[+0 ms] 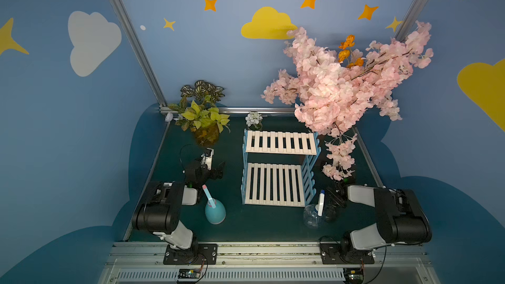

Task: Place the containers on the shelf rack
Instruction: 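Pick up a container from the center of the board.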

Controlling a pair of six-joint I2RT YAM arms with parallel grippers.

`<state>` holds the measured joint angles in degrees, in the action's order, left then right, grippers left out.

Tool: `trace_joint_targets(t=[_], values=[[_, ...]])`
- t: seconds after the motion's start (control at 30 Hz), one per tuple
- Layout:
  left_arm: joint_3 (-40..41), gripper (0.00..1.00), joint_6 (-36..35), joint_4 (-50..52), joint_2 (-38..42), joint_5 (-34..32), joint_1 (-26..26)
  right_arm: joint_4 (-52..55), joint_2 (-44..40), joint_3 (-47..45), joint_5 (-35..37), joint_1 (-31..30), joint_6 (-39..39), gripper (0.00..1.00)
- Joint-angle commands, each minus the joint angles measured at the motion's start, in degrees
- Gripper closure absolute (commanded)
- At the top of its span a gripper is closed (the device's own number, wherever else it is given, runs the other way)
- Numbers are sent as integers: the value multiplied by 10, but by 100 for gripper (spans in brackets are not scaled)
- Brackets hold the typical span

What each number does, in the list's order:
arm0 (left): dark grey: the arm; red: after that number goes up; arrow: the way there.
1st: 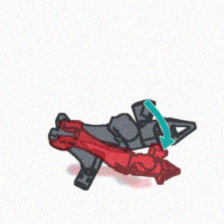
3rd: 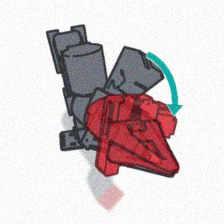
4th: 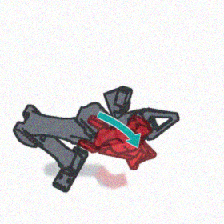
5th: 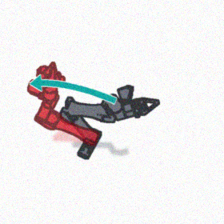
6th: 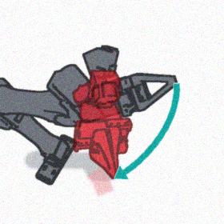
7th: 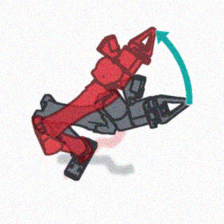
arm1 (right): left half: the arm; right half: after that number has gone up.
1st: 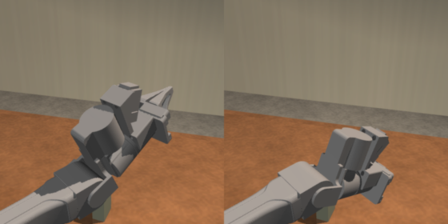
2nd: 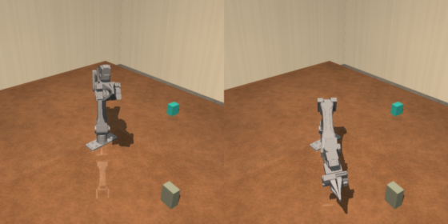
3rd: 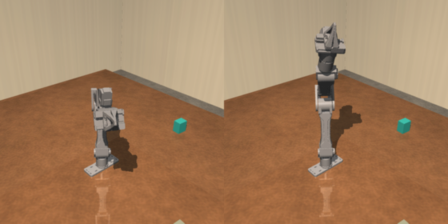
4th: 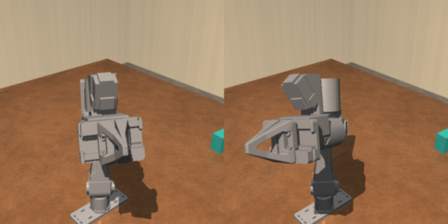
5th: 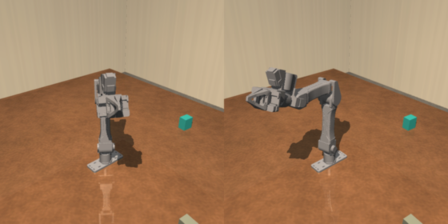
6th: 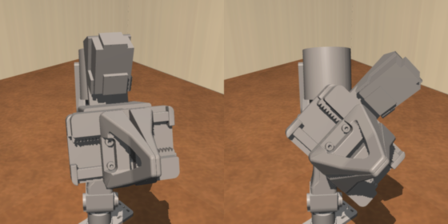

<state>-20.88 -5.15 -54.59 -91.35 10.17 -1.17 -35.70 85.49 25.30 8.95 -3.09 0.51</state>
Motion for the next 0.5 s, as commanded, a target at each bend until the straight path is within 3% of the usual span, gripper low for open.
trace_joint_targets(t=[0.0, 0.4, 0.47], values=[[-3, 0, -9, 4, 9, 6, -1, 4, -11, 11, -3, 1, 5, 2], [0, 0, -3, -1, 10, 14, 4, 1, -12, 10, 0, 1, 7, 2], [8, 0, 17, -14, 16, 1, 14, 15, -23, 13, 31, 1, -8, 2]])
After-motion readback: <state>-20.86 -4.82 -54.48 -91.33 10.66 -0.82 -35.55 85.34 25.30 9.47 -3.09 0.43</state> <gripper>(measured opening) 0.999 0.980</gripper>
